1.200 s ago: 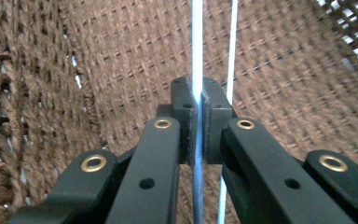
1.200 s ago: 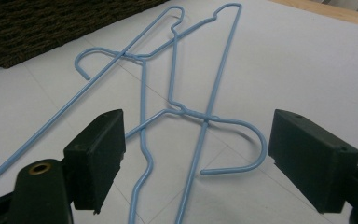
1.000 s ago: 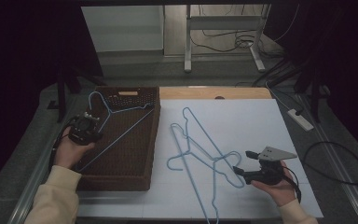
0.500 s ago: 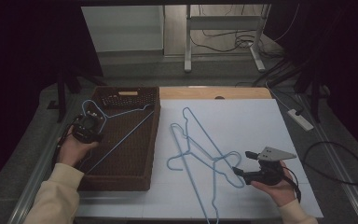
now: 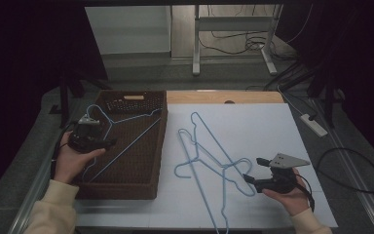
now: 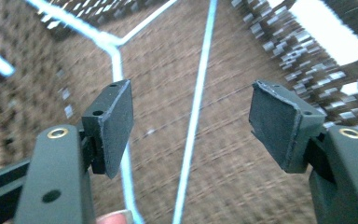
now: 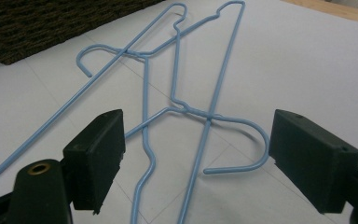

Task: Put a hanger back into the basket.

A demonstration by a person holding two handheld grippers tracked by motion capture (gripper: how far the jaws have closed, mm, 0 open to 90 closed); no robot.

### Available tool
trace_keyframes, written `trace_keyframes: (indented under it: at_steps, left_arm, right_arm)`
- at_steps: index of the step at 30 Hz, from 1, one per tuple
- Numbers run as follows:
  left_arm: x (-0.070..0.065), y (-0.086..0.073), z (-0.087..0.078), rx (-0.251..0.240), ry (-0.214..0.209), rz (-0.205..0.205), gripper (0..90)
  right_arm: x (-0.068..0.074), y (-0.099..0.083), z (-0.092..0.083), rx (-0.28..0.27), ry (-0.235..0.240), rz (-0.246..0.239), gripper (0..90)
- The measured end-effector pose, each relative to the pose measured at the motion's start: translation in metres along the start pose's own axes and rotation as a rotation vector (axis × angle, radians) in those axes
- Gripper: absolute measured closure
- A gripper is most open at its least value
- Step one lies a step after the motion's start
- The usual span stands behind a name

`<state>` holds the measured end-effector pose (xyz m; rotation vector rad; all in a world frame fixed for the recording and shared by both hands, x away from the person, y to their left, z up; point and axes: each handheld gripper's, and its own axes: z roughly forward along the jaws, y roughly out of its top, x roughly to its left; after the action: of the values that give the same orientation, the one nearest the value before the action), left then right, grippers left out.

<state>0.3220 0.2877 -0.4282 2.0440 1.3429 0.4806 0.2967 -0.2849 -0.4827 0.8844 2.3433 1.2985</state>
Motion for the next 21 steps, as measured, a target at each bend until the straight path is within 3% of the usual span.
trace_keyframes:
  at_steps: [3,9,13,21]
  left_arm:
    - [-0.007,-0.002,-0.006,-0.059,-0.011,0.006,31.7]
    - [-0.026,-0.004,-0.023,-0.193,-0.106,0.014,31.6]
    - [-0.038,-0.006,-0.028,-0.235,-0.154,0.038,31.6]
    - [-0.06,-0.012,-0.033,-0.292,-0.21,0.078,31.6]
  right_arm:
    - [-0.001,0.0,0.0,0.0,-0.001,0.003,18.8]
    - [-0.001,0.0,0.0,0.003,-0.001,0.004,18.7]
    - [-0.001,-0.001,0.0,0.004,-0.002,0.005,18.7]
    - [-0.002,-0.001,-0.001,0.006,-0.004,0.008,18.6]
